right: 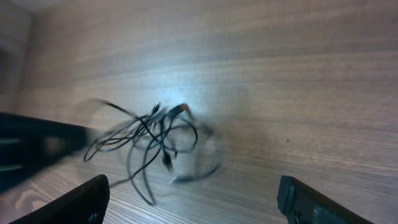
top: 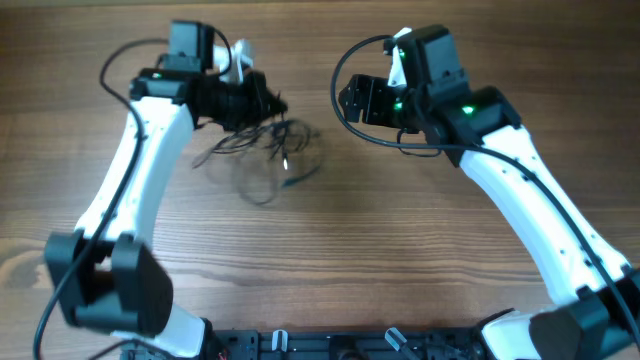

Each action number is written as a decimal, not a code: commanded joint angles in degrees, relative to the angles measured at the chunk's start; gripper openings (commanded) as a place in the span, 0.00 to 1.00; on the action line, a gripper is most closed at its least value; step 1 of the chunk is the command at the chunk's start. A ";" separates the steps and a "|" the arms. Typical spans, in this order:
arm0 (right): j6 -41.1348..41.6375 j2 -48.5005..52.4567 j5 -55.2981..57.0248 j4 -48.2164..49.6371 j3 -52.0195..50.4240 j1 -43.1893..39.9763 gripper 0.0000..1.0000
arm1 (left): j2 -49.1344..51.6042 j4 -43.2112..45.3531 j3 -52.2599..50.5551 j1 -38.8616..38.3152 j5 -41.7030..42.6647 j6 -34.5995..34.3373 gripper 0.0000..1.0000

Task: Untangle cables
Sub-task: 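Pull cable ends outward, left gripper left and right gripper right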

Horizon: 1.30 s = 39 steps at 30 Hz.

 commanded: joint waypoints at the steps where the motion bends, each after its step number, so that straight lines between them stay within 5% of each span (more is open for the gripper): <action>1: 0.44 3.10 -4.28 1.09 0.04 0.00 0.89 | -8.52 7.17 4.44 -0.07 14.14 -3.67 0.04; 12: 0.66 9.22 -8.50 8.70 0.04 0.11 0.92 | -15.63 30.51 4.44 -0.11 17.79 -26.67 0.04; 15: 0.57 12.28 -12.00 11.41 0.04 0.11 0.63 | -15.63 30.93 4.44 -0.11 17.81 -27.56 0.04; 17: 0.46 14.93 -13.44 10.88 0.04 0.11 0.17 | -15.63 30.93 4.44 -0.09 17.79 -27.50 0.04; 18: 0.42 15.43 -13.18 10.03 0.04 0.09 0.04 | -15.63 30.91 4.44 -0.04 17.77 -27.47 0.04; 22: 5.16 15.30 6.58 1.14 0.07 -2.75 0.04 | -15.63 29.11 4.44 3.91 17.49 -27.47 0.04; 28: 6.75 15.06 14.51 -8.04 0.07 -13.77 0.04 | -15.61 5.35 4.33 16.96 -3.28 -25.31 0.04; 34: 5.03 10.67 17.14 -7.74 2.71 -18.91 0.04 | -15.61 -4.63 4.33 19.21 -26.10 -22.56 0.04; 37: 7.67 7.85 28.63 -8.17 3.19 -20.41 0.04 | -15.61 -7.37 4.33 19.21 -37.46 -22.84 0.04; 38: 9.70 6.67 35.89 -9.77 3.19 -22.99 0.04 | -15.61 -9.99 4.33 19.63 -49.59 -26.14 0.04; 39: 10.27 6.69 36.17 -10.43 3.17 -24.22 0.04 | -15.61 -10.56 4.33 20.44 -53.22 -27.52 0.04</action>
